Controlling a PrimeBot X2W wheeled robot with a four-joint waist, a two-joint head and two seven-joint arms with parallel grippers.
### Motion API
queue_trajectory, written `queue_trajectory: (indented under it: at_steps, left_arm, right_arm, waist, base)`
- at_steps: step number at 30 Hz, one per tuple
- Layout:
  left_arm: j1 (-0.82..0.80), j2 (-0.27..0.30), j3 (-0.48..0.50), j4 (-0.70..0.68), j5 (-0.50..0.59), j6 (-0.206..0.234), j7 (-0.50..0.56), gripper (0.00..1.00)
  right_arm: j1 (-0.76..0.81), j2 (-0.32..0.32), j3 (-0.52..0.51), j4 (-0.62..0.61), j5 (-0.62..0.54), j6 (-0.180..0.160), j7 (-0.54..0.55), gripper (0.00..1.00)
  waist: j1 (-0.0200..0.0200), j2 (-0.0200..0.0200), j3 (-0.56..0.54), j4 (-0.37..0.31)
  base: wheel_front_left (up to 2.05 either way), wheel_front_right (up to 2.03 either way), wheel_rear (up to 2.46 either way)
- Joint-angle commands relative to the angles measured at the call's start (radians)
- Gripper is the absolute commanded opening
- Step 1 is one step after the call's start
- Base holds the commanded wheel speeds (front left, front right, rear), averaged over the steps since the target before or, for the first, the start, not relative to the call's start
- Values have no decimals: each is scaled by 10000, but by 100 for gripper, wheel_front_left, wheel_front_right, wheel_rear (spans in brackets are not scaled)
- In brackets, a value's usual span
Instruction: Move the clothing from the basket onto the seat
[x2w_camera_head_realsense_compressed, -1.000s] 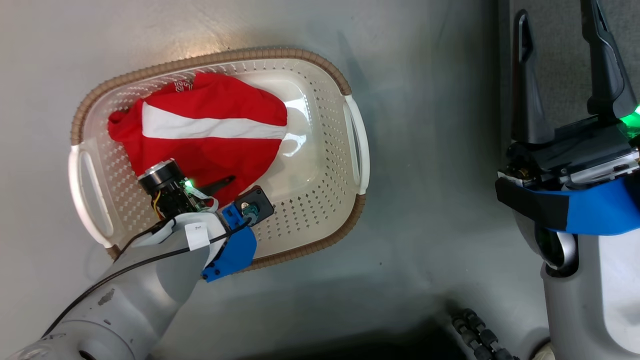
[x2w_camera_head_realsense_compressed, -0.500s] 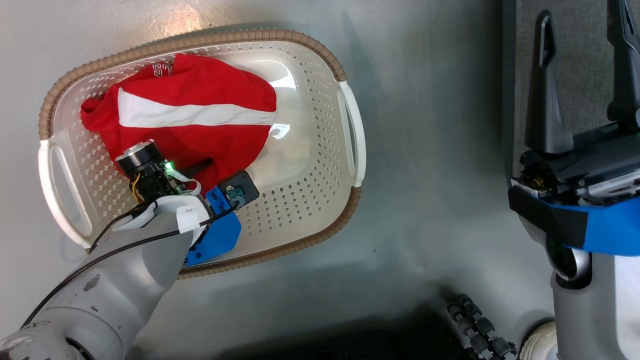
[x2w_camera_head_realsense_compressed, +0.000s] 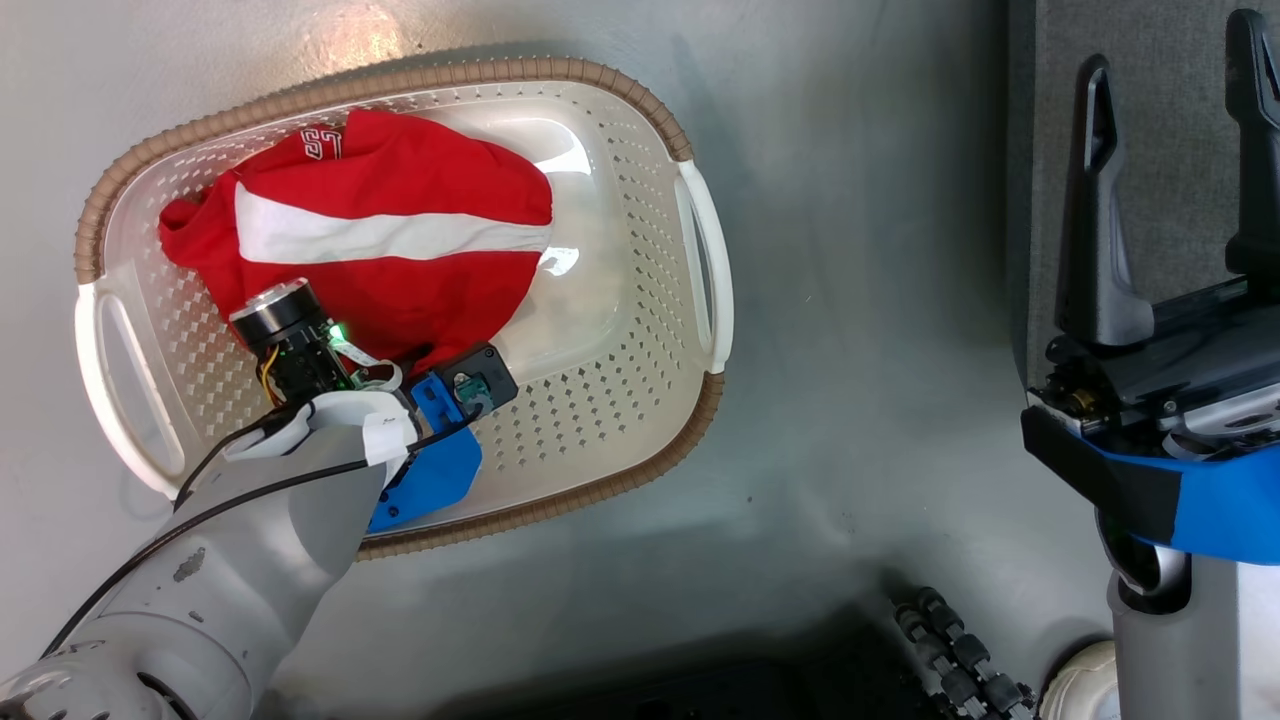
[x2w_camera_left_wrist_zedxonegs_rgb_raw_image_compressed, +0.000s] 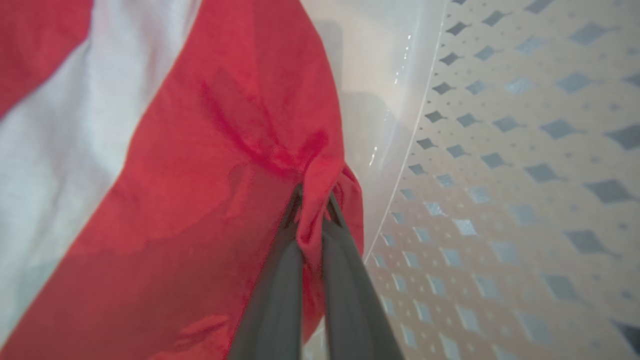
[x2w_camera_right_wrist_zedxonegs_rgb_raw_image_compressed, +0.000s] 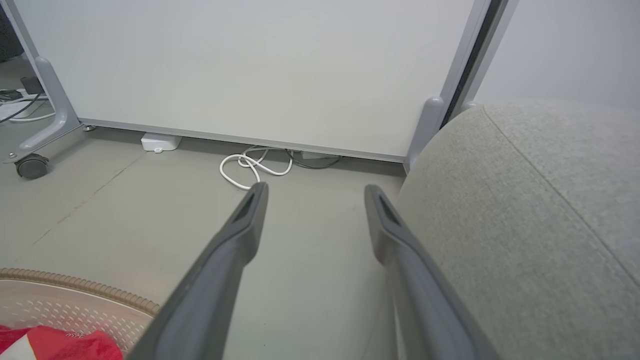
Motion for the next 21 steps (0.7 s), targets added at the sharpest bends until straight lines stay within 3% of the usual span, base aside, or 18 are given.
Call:
queue_trajectory:
  at_steps: [1,10,21]
  left_arm:
    - [-152,-35,-15,37,19,-12,10,0]
    - [-567,-176,-15,-143,-945,-12,-600,0]
    - [-24,-570,-14,-373,-1242,-12,-1671,0]
  right_arm:
    - [89,-1,-32,-50,-21,1,-4,100]
    - [-400,-1,-54,45,174,1,-4,100]
    - [-576,-1,-62,746,376,3,-4,100]
  waist:
    - [0,0,-5,19]
    - [0,0,-114,192]
    - [0,0,-1573,570]
  base:
    - [0,0,0]
    - [0,0,0]
    - [0,0,0]
